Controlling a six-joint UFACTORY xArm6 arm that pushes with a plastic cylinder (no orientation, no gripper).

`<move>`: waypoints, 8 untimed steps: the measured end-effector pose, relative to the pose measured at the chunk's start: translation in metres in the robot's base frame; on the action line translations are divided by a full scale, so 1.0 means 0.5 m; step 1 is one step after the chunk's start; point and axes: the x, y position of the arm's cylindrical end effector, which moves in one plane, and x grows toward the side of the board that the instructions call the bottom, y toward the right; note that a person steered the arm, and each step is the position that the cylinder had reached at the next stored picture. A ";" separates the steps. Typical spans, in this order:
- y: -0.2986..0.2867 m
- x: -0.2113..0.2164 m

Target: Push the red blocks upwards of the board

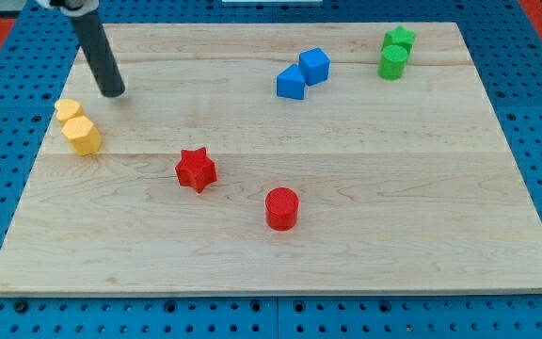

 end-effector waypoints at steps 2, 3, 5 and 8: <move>0.404 0.173; 0.533 0.366; 0.396 0.437; 0.398 0.430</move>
